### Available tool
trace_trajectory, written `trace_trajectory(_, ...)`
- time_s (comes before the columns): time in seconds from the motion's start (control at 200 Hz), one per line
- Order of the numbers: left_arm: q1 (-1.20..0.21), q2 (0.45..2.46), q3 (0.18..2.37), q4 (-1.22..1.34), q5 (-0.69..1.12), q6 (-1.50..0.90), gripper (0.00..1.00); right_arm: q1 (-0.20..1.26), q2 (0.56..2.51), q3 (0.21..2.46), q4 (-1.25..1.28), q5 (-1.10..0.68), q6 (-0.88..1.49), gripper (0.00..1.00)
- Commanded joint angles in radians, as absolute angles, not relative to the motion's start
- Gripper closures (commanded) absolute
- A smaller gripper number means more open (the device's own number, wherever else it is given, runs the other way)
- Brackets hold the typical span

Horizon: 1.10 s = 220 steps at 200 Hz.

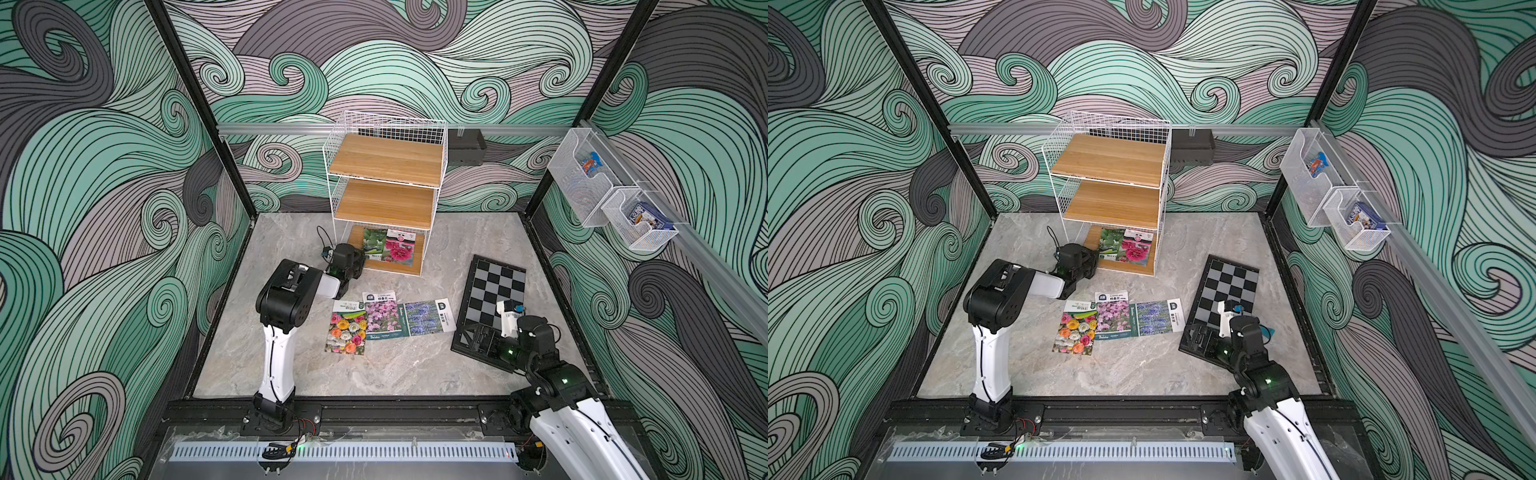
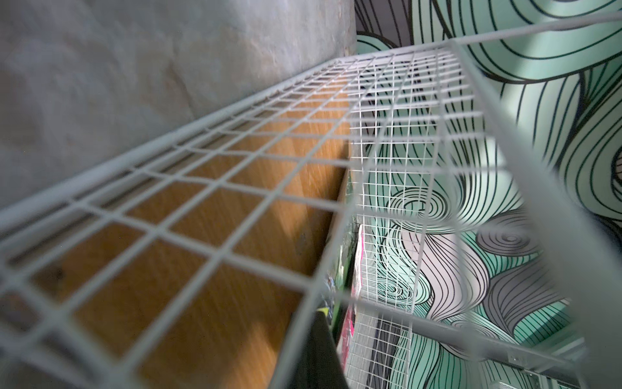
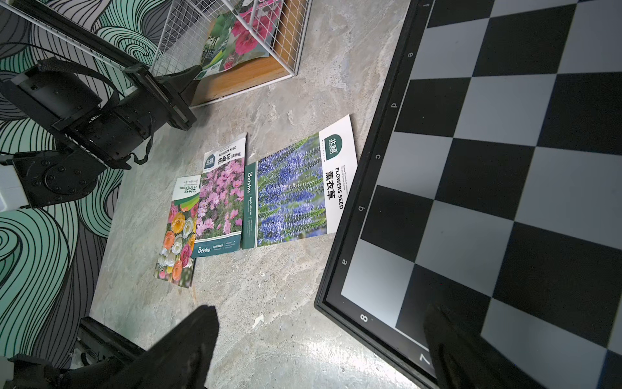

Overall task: Take the seed bag off the shelf
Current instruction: Pick up the seed packet from the shelf, then place the seed packet at the center of the board.

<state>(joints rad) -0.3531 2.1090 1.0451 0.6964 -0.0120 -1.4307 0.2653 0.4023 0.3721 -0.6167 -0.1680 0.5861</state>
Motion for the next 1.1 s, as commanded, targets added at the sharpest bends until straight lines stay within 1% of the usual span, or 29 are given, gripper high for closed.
trace_trajectory(0.0,-0.376,2.008,1.052,0.6,0.039,-1.36,1.0,0.272,0.411,0.385,-0.619,-0.179,0.595,0.01)
trace_trajectory(0.225,-0.364,1.8,1.05,0.322,0.009,-1.215,1.0,0.272,0.446,0.425,-0.62,-0.178,0.589,0.01)
trace_trajectory(0.385,-0.35,1.688,1.042,0.164,0.013,-1.149,1.0,0.272,0.457,0.441,-0.629,-0.186,0.592,0.01)
trace_trajectory(0.74,-0.346,1.432,0.909,-0.068,0.038,-1.124,1.0,0.272,0.448,0.463,-0.663,-0.184,0.606,0.01)
trace_trajectory(0.941,-0.345,1.207,0.83,-0.244,0.04,-1.084,1.0,0.272,0.489,0.495,-0.664,-0.188,0.6,0.01)
trace_trajectory(1.096,-0.341,1.026,0.758,-0.445,-0.019,-1.094,1.0,0.272,0.488,0.495,-0.67,-0.197,0.597,0.01)
